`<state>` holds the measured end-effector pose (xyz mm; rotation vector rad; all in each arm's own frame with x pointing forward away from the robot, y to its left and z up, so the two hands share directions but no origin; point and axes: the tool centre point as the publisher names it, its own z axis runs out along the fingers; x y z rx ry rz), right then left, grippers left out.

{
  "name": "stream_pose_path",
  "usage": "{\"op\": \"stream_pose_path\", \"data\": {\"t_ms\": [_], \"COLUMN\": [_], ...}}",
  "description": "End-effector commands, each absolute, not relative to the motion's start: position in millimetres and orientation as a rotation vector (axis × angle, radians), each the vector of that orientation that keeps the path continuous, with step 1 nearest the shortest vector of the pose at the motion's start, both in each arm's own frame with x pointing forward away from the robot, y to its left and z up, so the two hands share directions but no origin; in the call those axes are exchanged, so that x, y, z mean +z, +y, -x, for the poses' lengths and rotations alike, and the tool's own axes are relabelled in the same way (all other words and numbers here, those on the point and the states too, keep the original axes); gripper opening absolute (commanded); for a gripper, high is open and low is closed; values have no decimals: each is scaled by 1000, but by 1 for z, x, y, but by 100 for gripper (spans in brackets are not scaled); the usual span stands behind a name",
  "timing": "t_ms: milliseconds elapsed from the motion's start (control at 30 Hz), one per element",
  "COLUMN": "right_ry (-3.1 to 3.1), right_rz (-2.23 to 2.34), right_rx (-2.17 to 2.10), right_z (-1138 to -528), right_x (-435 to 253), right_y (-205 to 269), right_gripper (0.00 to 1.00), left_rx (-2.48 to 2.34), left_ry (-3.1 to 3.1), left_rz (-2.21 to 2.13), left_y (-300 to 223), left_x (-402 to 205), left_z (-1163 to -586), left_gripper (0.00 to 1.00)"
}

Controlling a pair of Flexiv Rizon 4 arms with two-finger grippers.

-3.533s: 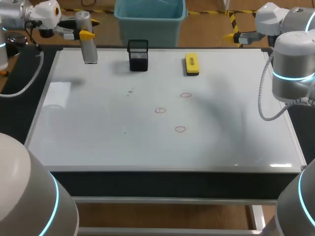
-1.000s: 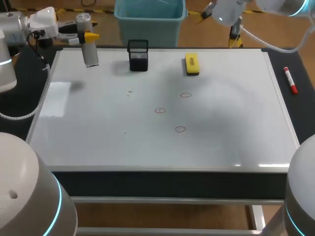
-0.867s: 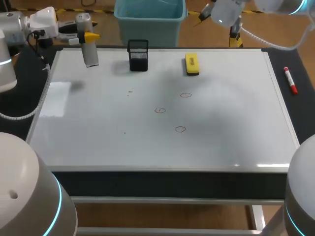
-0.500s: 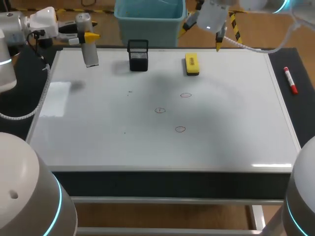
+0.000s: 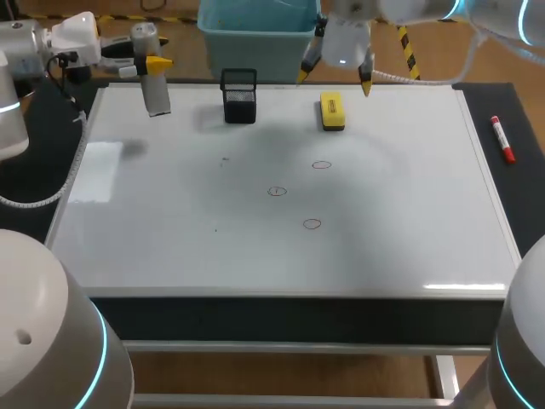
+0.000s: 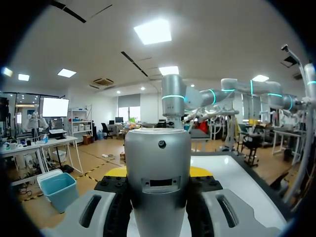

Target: Pick up the inspection probe, press it on each red-marked spot on the whiteboard one by one, put down the probe, pick up the eraser, and wipe off all the red marks.

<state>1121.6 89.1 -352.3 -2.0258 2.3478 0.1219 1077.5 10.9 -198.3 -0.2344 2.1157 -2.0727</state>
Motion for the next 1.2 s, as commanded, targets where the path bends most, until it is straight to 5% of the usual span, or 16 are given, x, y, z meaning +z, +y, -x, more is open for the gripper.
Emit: {"op": "stream_pose_path", "data": {"t_ms": [33, 1200], "right_ry": [2359, 2200], "right_rz": [2120, 2317], "right_rx": [67, 171], "right_z": [-1127, -1128], "right_x": [-361, -407], "right_y": [93, 77], "right_gripper": [100, 100], "left_rx": [-2071, -2071], "left_ry": [2112, 2112], "left_rz": [236, 236], "left_y": [11, 11], "left_x": [-198, -198], "left_z": [-1076, -1076], "left_gripper": [0, 0]}}
